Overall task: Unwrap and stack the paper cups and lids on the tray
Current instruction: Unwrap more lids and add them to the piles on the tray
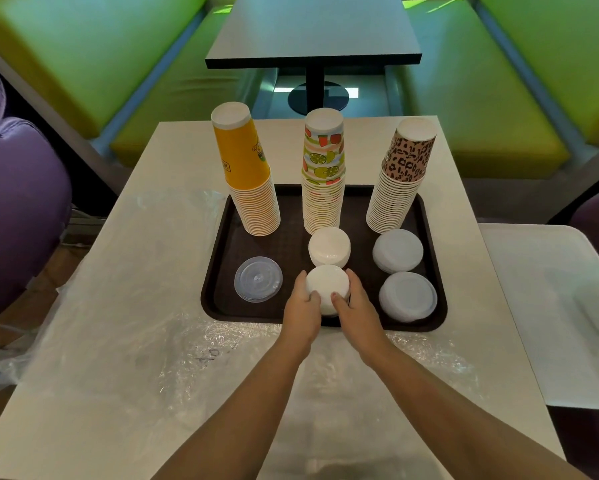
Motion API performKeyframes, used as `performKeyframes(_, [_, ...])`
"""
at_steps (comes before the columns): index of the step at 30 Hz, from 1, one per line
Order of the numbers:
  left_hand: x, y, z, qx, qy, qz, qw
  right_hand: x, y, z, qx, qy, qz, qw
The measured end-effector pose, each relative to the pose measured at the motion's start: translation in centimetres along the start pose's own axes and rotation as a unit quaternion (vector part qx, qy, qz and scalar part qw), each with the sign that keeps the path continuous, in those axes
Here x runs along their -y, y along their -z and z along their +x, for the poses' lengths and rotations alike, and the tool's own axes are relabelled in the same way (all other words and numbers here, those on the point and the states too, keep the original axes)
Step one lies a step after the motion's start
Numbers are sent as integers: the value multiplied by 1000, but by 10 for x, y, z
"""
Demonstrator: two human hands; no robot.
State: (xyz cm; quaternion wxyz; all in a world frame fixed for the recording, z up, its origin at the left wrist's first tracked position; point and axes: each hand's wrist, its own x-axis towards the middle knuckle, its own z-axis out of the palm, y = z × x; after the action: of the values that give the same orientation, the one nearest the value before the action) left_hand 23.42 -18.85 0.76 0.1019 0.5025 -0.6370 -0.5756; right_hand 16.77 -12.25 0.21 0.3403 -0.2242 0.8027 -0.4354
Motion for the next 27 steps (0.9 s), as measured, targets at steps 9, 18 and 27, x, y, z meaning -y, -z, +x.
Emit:
performKeyframes(9, [-4, 4, 0, 2, -5, -9, 1000, 7, 5, -3, -4, -3, 8, 1000])
performKeyframes(18, [-13, 4, -1, -23, -16, -29, 999, 12, 6, -7, -3, 24, 24, 999])
performKeyframes(27, [-7, 3, -8, -16, -30, 39, 999, 3, 5, -10, -5, 22, -33, 999])
